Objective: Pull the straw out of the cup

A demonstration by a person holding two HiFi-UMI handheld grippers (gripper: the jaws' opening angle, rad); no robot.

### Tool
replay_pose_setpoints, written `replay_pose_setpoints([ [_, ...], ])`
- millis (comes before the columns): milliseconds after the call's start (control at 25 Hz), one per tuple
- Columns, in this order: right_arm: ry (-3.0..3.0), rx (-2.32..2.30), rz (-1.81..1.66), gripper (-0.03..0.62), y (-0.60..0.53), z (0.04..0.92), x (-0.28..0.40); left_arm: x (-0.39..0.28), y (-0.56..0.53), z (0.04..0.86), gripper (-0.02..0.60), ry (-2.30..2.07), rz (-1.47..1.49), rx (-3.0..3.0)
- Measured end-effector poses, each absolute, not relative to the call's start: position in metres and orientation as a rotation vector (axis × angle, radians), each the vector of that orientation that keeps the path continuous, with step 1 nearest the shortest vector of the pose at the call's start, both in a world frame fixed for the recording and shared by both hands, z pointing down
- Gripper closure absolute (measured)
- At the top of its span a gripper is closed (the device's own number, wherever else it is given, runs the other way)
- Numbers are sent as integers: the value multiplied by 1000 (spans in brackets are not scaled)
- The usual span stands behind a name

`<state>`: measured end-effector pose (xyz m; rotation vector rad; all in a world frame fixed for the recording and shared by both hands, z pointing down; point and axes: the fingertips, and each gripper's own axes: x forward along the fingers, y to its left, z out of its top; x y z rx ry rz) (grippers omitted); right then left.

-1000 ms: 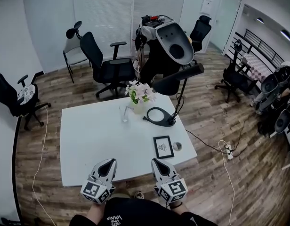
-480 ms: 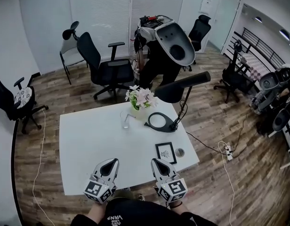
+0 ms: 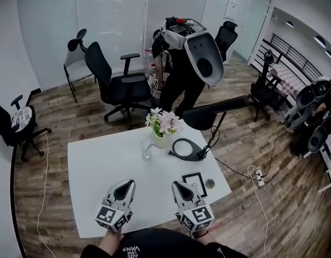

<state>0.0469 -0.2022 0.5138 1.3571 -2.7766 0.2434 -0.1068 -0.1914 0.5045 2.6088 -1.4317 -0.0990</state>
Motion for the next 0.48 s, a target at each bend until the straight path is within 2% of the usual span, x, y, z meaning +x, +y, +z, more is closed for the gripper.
replay_pose_setpoints([
  [480, -2718, 1358, 295, 577, -227, 533, 29, -111, -228, 519, 571, -1353, -111, 2626],
])
